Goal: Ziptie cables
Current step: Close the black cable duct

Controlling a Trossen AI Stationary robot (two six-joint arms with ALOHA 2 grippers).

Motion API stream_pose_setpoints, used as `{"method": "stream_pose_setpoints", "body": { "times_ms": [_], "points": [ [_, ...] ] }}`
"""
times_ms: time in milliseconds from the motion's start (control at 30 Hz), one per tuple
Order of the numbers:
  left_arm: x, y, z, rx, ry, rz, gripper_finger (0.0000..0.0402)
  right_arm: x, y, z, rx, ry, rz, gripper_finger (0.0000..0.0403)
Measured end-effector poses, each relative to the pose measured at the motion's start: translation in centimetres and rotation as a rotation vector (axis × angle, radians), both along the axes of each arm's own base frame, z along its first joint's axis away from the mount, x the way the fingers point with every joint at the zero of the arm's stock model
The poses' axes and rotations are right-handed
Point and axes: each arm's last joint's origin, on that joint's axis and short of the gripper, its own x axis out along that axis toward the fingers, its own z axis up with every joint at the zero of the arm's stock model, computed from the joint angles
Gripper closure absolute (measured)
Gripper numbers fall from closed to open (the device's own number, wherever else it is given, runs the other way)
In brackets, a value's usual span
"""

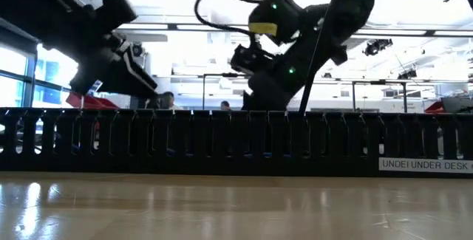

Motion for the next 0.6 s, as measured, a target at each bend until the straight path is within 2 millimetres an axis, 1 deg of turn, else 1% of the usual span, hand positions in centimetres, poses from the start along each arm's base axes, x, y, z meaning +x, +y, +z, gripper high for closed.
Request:
{"method": "stream_pose_setpoints", "body": {
  "times_ms": [67, 133, 200, 267, 333, 433, 533, 600],
  "points": [
    [0.1, 0.3, 0.3, -0.051, -0.049, 0.031, 0.0222, 0.3, 0.7, 0.5, -0.170, 0.021, -0.031, 0.0401],
    [0.3, 0.6, 0.7, -0.106, -0.110, 0.073, 0.0222, 0.5, 1.4, 1.0, -0.384, 0.036, -0.071, 0.0401],
    [0.6, 0.9, 0.9, -0.179, -0.170, 0.104, 0.0224, 0.5, 2.3, 1.0, -0.532, 0.052, -0.072, 0.0401],
    [1.0, 1.4, 0.9, -0.257, -0.183, 0.099, 0.0228, 0.3, 3.0, 0.7, -0.563, 0.069, -0.025, 0.0402],
    [1.3, 1.6, 0.7, -0.316, -0.173, 0.074, 0.0233, 0.3, 3.7, 0.3, -0.532, 0.070, 0.020, 0.0401],
    [1.6, 1.8, 0.4, -0.340, -0.166, 0.064, 0.0240, 0.3, 4.2, -0.6, -0.490, 0.085, 0.058, 0.0392],
    [1.7, 1.9, 0.4, -0.339, -0.165, 0.066, 0.0244, 0.4, 4.3, -1.8, -0.484, 0.112, 0.058, 0.0376],
    [1.7, 1.8, 0.4, -0.341, -0.169, 0.065, 0.0245, 0.4, 4.3, -2.2, -0.487, 0.126, 0.060, 0.0364]
  ]
}}
